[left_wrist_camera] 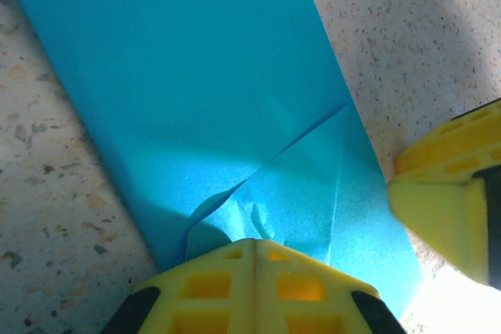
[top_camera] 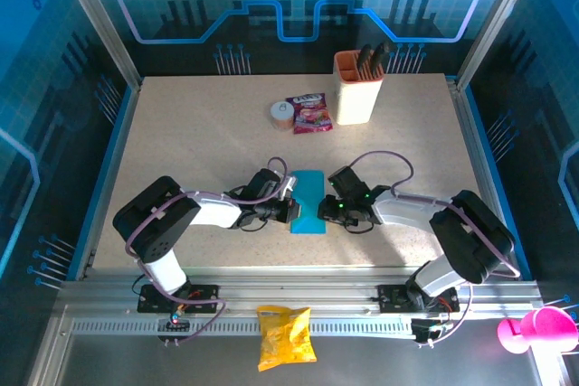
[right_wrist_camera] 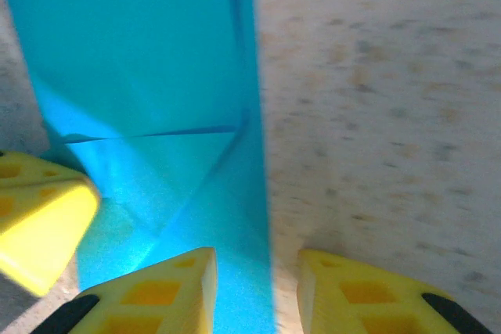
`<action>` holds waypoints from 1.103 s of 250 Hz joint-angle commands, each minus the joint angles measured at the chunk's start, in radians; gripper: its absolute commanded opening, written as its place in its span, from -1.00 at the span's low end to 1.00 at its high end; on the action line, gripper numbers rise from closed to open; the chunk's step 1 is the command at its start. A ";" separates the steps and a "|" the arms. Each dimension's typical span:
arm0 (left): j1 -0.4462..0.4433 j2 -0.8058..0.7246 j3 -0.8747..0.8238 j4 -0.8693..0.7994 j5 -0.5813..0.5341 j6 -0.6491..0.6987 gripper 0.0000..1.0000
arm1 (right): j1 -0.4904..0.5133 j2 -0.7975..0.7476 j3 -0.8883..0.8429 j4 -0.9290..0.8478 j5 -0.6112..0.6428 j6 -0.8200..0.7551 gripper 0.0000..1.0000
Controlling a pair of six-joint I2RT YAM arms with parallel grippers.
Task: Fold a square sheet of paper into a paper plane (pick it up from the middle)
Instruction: Turn over the paper at the center of the table.
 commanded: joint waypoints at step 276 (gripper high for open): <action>0.017 0.009 -0.079 -0.021 0.007 -0.004 -1.00 | -0.119 0.120 -0.068 0.448 -0.246 -0.033 -0.11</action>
